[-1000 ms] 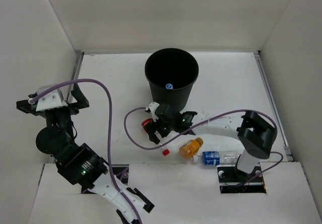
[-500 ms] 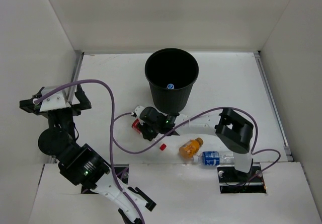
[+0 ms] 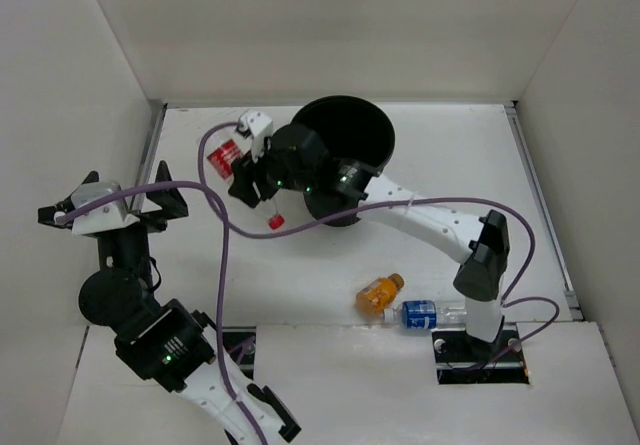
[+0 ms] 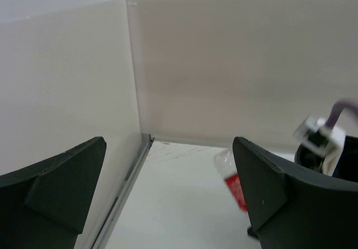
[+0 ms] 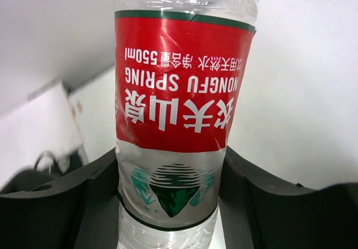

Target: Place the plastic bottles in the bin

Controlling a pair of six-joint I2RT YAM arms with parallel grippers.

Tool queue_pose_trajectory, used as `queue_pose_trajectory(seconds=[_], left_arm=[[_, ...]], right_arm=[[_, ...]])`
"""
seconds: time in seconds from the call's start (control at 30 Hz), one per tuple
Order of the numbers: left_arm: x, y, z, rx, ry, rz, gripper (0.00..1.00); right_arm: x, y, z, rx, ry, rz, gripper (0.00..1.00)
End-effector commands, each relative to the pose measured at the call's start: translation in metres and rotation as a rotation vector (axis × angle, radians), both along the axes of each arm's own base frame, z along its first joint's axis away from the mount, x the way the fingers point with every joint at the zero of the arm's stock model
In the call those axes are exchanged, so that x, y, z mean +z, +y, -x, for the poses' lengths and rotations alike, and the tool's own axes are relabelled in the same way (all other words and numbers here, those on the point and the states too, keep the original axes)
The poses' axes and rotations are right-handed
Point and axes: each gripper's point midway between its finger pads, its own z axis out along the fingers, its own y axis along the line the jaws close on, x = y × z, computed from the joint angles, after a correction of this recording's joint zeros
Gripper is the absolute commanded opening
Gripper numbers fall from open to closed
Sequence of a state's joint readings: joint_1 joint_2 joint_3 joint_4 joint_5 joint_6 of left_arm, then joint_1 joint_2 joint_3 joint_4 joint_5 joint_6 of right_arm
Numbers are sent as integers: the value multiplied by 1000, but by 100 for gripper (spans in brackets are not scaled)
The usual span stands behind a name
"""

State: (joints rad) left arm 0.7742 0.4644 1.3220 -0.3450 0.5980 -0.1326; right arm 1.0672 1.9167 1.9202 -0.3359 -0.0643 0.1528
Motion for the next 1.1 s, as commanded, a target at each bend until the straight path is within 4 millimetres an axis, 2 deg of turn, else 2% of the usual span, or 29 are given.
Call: queue_pose_trajectory(seconds=[0.0,0.1,0.23,0.33,0.4,0.47,0.53,0.63,0.7,0.73,0.77,0.83,0.87,0.93,1.07], left_arm=[[16,-10,8,-24,-72,-5,100],[7,-10,6,-34,-60,6,100],[-11,-12,0,-78,-26,42,100],[-25,-13,-5,-102,2,61,100],[-32,-14,-8,-122,17,66,100],[-37,-17,-9,-145,30,66,100],[-40,-19,-12,-165,43,68,100],[-44,-20,-16,-188,64,70,100],[-47,-19,-19,-195,72,71,100],[-49,-18,-20,-197,77,71,100],[-50,-18,-21,-201,80,71,100],[-55,-18,-23,-210,91,74,100],[-56,-20,-22,-220,96,71,100],[-62,-26,-24,-262,124,74,100],[-82,-32,-32,-355,191,79,100]], right_arm=[[100,-40,-37,-94,-131,-165,3],[145,-83,-77,-217,-252,-214,3],[177,-151,-125,-370,-318,-247,3],[172,-187,-146,-441,-330,-219,5],[152,-210,-161,-495,-307,-190,9],[130,-226,-168,-524,-276,-160,13],[118,-232,-164,-528,-259,-146,18],[112,-234,-157,-517,-258,-135,19],[111,-228,-150,-498,-257,-131,21],[110,-225,-147,-489,-259,-127,25],[110,-224,-145,-485,-263,-124,37],[108,-221,-143,-473,-271,-110,78],[108,-222,-142,-476,-275,-104,84],[109,-225,-142,-482,-282,-98,89],[130,-231,-134,-485,-313,-119,92]])
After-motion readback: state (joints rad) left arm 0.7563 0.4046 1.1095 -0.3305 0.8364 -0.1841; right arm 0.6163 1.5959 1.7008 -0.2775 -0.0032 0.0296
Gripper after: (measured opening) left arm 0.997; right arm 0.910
